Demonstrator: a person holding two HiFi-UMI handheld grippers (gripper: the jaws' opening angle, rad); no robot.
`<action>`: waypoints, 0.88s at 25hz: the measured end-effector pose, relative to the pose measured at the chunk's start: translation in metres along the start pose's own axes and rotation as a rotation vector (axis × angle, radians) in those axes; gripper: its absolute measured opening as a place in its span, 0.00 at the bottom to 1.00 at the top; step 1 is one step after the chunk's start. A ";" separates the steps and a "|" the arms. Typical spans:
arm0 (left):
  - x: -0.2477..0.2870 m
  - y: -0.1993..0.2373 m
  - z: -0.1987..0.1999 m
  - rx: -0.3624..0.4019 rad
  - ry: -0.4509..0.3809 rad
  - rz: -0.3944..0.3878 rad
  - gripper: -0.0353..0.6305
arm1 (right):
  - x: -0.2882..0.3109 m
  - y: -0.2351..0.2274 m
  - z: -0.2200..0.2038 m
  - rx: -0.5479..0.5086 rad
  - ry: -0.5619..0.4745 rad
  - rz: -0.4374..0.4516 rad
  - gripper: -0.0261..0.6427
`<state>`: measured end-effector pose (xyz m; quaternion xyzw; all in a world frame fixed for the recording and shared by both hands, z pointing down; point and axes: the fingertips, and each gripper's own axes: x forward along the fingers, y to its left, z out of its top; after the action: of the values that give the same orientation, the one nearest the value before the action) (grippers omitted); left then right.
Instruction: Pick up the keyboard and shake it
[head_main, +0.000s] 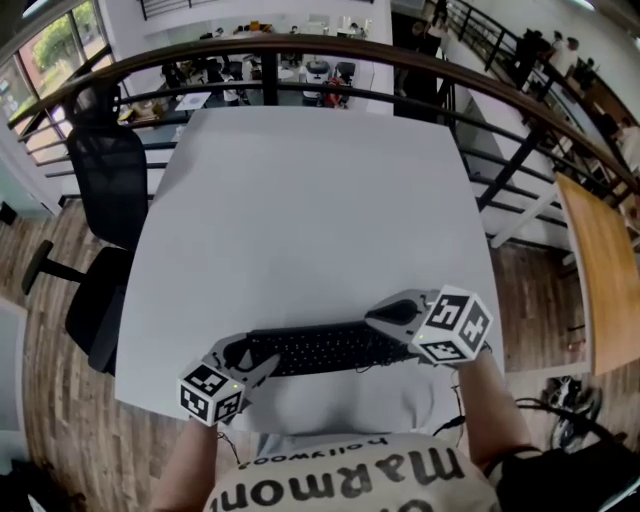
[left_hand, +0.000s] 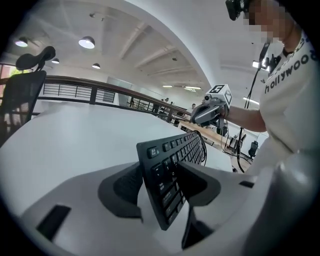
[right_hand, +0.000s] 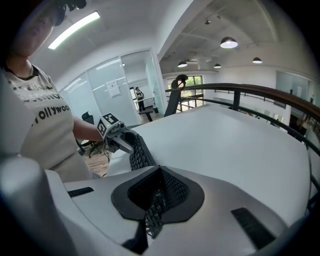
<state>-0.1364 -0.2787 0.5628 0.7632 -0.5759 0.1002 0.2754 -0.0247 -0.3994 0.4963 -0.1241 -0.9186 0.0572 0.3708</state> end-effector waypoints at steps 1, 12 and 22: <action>-0.001 -0.001 -0.001 0.005 0.000 0.003 0.37 | -0.008 -0.005 -0.004 0.014 -0.005 -0.024 0.09; -0.010 -0.003 -0.007 0.057 -0.022 0.037 0.37 | -0.108 -0.055 -0.066 0.168 -0.071 -0.323 0.10; -0.013 -0.007 -0.011 0.076 -0.003 0.066 0.37 | -0.135 -0.070 -0.135 0.318 -0.019 -0.351 0.50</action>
<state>-0.1318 -0.2609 0.5639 0.7539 -0.5968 0.1300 0.2421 0.1499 -0.5021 0.5167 0.0978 -0.9089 0.1372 0.3815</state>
